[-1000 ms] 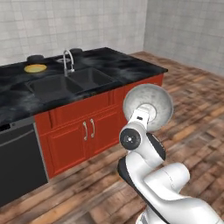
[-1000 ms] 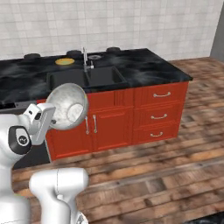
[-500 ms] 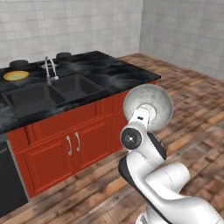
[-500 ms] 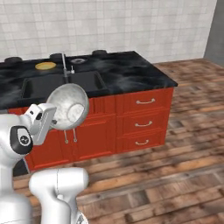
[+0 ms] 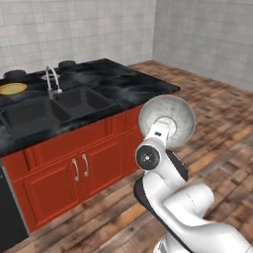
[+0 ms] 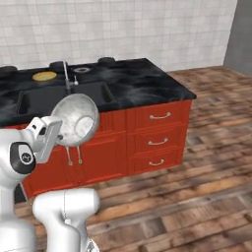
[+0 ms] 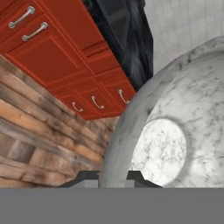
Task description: Move the bowls from the cabinet to the plates on the dining table.
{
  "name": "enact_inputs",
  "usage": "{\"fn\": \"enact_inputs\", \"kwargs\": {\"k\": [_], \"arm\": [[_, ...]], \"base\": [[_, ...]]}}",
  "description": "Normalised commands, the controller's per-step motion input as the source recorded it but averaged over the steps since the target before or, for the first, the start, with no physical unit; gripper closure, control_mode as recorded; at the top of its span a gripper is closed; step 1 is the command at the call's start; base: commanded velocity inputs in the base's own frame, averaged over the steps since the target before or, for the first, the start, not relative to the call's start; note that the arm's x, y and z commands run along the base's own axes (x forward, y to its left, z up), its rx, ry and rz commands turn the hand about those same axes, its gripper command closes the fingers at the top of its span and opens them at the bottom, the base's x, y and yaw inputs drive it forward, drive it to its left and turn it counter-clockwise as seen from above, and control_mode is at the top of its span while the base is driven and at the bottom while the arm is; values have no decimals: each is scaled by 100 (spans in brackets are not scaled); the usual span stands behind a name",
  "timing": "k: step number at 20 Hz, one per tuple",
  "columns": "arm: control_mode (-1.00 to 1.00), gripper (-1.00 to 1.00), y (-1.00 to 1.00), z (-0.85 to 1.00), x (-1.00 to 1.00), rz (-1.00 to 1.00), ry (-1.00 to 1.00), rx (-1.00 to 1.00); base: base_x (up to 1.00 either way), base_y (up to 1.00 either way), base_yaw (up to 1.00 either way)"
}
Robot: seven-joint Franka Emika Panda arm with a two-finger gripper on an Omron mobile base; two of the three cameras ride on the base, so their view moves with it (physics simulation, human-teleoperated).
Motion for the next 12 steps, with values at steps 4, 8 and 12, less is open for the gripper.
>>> {"fn": "enact_inputs", "kwargs": {"k": [4, 8, 12], "arm": [[100, 100, 0, 0, 0, 0, 0, 0], [100, 100, 0, 0, 0, 0, 0, 0], [100, 100, 0, 0, 0, 0, 0, 0]], "base": [[65, -12, -57], [38, -7, -72], [39, -2, -74]]}}
